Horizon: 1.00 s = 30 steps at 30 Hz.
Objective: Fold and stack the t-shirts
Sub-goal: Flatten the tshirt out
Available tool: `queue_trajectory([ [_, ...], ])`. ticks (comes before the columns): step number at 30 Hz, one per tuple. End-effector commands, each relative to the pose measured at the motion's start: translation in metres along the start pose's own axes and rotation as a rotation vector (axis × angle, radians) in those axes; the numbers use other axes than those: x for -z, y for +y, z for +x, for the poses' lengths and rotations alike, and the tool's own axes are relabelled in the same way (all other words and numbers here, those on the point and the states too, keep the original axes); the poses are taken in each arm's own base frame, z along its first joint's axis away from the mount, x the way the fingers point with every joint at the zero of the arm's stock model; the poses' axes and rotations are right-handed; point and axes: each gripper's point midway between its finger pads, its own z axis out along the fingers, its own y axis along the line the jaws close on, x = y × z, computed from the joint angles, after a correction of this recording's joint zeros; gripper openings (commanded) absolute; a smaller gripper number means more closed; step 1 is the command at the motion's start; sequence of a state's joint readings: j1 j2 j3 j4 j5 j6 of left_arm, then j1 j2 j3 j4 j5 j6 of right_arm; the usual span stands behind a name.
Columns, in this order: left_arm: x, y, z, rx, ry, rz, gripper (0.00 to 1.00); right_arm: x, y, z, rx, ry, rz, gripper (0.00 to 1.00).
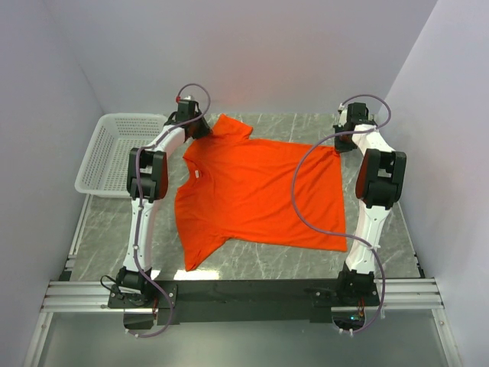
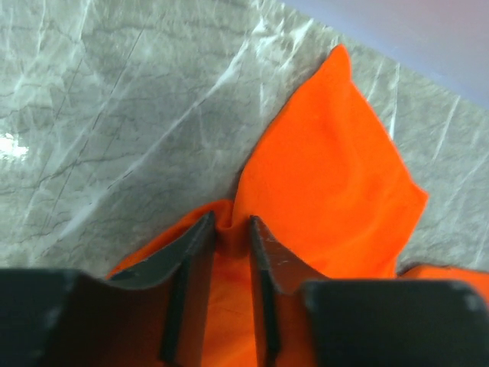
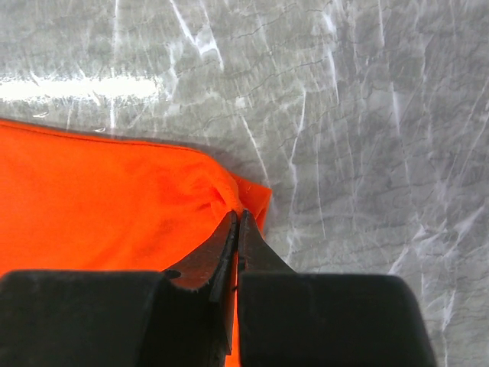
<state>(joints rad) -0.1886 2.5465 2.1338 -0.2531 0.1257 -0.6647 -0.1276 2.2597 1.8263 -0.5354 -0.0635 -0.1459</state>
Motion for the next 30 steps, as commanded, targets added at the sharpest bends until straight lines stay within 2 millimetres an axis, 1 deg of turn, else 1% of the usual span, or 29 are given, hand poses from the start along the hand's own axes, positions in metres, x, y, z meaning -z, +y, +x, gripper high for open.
queue_trajectory([
  [1, 0.007, -0.002, 0.002, -0.056, 0.024, 0.005, 0.25, 0.016, -0.003, -0.023, -0.018, -0.057, -0.003, 0.0],
  [2, 0.011, 0.001, 0.007, -0.061, 0.04, 0.0, 0.16, 0.017, -0.002, -0.024, -0.016, -0.06, -0.004, 0.0],
  [4, 0.015, 0.007, 0.013, -0.082, 0.052, -0.019, 0.08, 0.017, -0.002, -0.025, -0.018, -0.062, -0.007, 0.0],
  [5, 0.024, 0.011, 0.016, -0.086, 0.058, -0.031, 0.01, 0.017, -0.001, -0.022, -0.018, -0.056, -0.009, 0.0],
  [7, 0.033, 0.014, 0.015, -0.101, 0.041, -0.049, 0.01, 0.02, -0.001, -0.022, -0.018, -0.059, -0.012, 0.0],
  [8, 0.045, 0.017, 0.019, -0.103, 0.045, -0.059, 0.01, 0.019, -0.001, -0.016, -0.018, -0.047, -0.012, 0.0],
  [10, 0.057, 0.021, 0.023, -0.113, 0.047, -0.071, 0.01, 0.022, 0.0, -0.015, -0.009, -0.05, -0.011, 0.0],
  [11, 0.068, 0.025, 0.031, -0.114, 0.064, -0.082, 0.01, 0.021, 0.0, -0.01, -0.006, -0.041, -0.01, 0.0],
  [13, 0.08, 0.027, 0.04, -0.117, 0.08, -0.087, 0.01, 0.024, -0.001, -0.007, 0.004, -0.037, -0.007, 0.0],
  [14, 0.092, 0.034, 0.05, -0.118, 0.095, -0.097, 0.01, 0.022, 0.0, -0.001, 0.008, -0.025, -0.009, 0.0],
  [16, 0.103, 0.036, 0.057, -0.113, 0.09, -0.094, 0.01, 0.025, -0.001, 0.001, 0.018, -0.025, -0.009, 0.0],
  [17, 0.112, 0.037, 0.059, -0.111, 0.077, -0.092, 0.04, 0.024, 0.0, 0.004, 0.022, -0.02, -0.013, 0.0],
  [19, 0.119, 0.033, 0.053, -0.103, 0.048, -0.08, 0.11, 0.026, -0.001, 0.004, 0.026, -0.021, -0.013, 0.0],
  [20, 0.125, 0.026, 0.042, -0.104, 0.014, -0.068, 0.19, 0.027, 0.0, 0.003, 0.028, -0.022, -0.017, 0.0],
  [21, 0.127, 0.021, 0.035, -0.095, -0.005, -0.06, 0.24, 0.028, 0.001, 0.002, 0.029, -0.025, -0.018, 0.0],
  [22, 0.13, 0.01, 0.021, -0.094, -0.038, -0.041, 0.27, 0.028, 0.001, 0.001, 0.029, -0.027, -0.02, 0.0],
  [23, 0.131, 0.006, 0.013, -0.091, -0.055, -0.041, 0.35, 0.028, 0.0, 0.001, 0.027, -0.026, -0.022, 0.0],
  [24, 0.13, 0.005, 0.008, -0.087, -0.061, -0.046, 0.39, 0.029, 0.001, 0.0, 0.026, -0.028, -0.026, 0.0],
  [25, 0.126, -0.004, -0.005, -0.085, -0.079, -0.035, 0.4, 0.028, 0.002, -0.002, 0.026, -0.029, -0.029, 0.0],
  [26, 0.123, -0.005, -0.01, -0.078, -0.081, -0.039, 0.41, 0.028, 0.003, -0.001, 0.024, -0.024, -0.031, 0.0],
  [27, 0.12, -0.001, -0.01, -0.069, -0.061, -0.058, 0.42, 0.028, 0.003, -0.001, 0.023, -0.025, -0.034, 0.0],
  [28, 0.11, -0.002, -0.017, -0.066, -0.065, -0.06, 0.42, 0.028, 0.004, -0.001, 0.021, -0.024, -0.037, 0.0],
  [29, 0.106, 0.0, -0.018, -0.063, -0.059, -0.07, 0.43, 0.028, 0.003, -0.002, 0.018, -0.029, -0.039, 0.0],
  [30, 0.094, 0.007, -0.01, -0.062, -0.03, -0.084, 0.43, 0.028, 0.005, -0.001, 0.018, -0.025, -0.046, 0.0],
])
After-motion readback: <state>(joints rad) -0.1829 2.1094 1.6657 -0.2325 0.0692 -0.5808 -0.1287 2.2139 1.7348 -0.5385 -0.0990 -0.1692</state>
